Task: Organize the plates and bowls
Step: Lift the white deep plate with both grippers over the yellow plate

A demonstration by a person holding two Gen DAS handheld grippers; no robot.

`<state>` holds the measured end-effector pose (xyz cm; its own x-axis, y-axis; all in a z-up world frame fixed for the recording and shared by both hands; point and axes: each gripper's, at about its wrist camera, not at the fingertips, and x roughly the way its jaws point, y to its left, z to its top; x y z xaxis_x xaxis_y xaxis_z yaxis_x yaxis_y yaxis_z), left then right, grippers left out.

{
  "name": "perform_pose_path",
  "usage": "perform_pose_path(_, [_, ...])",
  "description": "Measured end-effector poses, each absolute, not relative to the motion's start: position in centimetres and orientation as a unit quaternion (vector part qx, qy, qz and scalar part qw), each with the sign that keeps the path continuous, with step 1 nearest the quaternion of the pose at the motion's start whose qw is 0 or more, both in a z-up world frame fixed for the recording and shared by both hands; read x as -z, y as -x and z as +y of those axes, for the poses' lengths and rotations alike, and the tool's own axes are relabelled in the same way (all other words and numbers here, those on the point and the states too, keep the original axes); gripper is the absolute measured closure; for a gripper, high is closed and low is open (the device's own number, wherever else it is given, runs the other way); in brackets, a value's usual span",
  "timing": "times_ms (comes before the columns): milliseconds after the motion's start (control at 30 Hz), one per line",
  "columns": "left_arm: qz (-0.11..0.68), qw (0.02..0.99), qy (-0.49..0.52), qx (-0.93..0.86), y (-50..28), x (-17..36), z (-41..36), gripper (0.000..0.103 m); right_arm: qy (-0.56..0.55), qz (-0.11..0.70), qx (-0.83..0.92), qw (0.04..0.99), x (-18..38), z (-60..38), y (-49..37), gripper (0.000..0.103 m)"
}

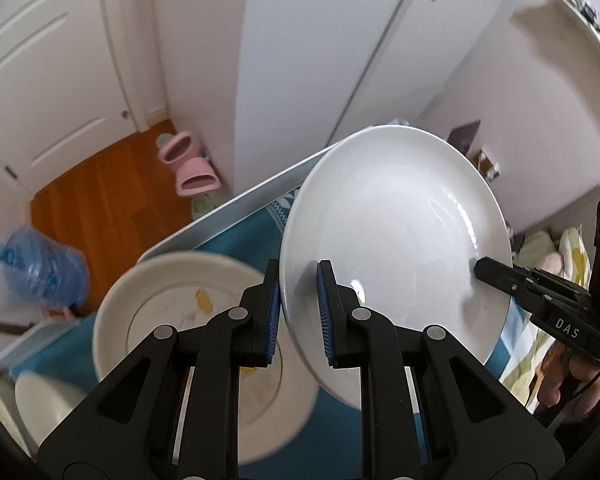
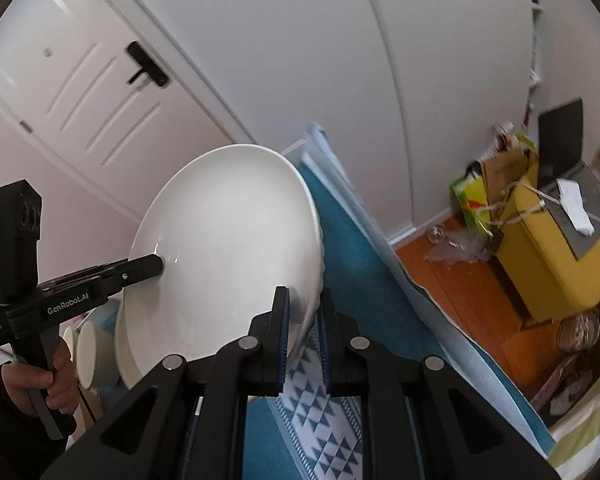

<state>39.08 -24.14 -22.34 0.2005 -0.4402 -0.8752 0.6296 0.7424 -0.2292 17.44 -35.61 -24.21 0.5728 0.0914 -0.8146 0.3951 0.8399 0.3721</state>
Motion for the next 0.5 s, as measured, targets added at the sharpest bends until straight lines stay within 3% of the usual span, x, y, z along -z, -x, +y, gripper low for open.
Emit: perform_pose_path(500, [0.504, 0.848, 0.04, 0.157, -24.6, 17.2, -12.0, 0.088, -0.16, 0.474, -0.124, 0.857, 19.2, -28.7, -15.3, 0.09])
